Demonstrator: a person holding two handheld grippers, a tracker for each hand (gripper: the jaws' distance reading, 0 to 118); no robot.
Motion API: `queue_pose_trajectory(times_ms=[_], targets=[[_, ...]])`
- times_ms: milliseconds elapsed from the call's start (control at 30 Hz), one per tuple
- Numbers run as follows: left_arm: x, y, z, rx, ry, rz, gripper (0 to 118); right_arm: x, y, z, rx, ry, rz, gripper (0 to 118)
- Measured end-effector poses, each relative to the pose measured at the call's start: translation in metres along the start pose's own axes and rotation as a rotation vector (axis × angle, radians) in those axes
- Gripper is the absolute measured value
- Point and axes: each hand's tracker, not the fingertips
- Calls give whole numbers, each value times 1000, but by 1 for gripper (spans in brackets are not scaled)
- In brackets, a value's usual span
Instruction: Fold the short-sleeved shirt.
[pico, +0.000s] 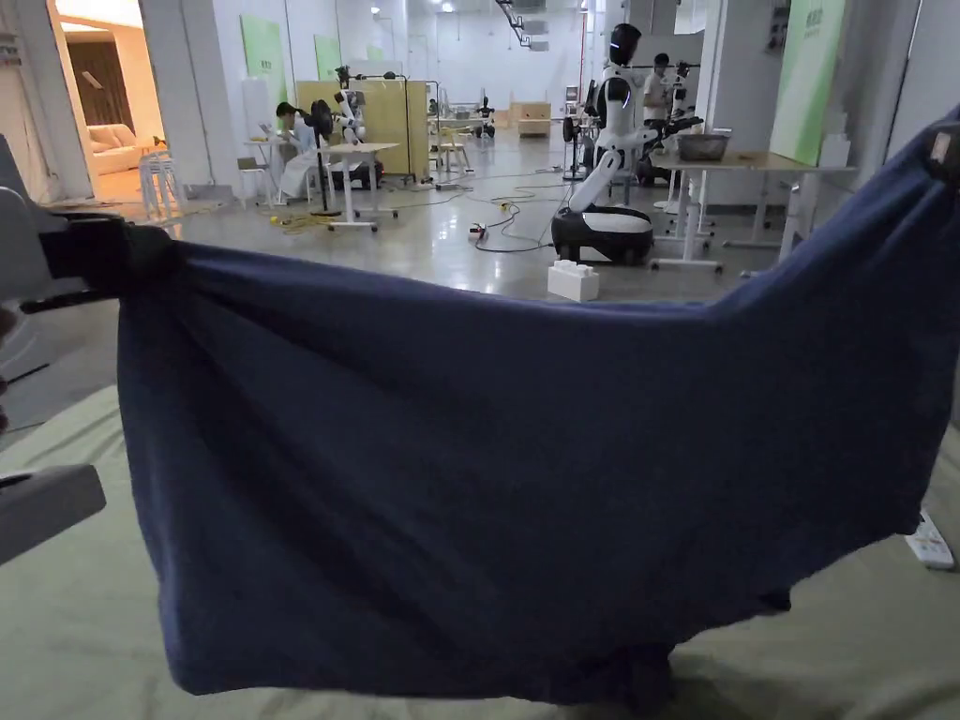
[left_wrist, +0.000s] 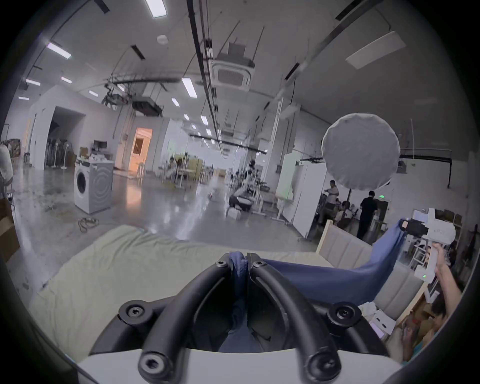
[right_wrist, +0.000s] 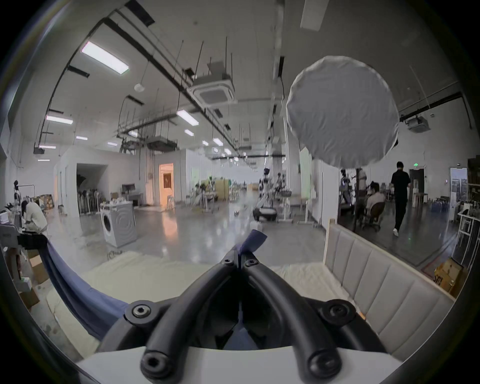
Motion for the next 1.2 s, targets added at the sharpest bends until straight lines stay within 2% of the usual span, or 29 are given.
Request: queue_pose_trajectory(times_ms=[67,133,167,267,433,700,1200], targets=[[8,13,9,45,24,-46,9,-3,23,11,32,-4,6,1],[11,26,17,76,23,-67,9,-12,42,22,82,-40,82,1],[13,32,22,114,27,-75,9,-16,57,29,133,-52,157,1],[20,45,33,211,33,-91,9,-7,78,20,144,-89,136,1],[21,58,26,198,29,-110,9,-4,107,10,163,-137,146,1],[26,58,4,184,22,-119,9,-12,121,2,187,-148,160,1],[26,46,-90,164,33,-56,9,-26,141,-66,212,-201,228,1]])
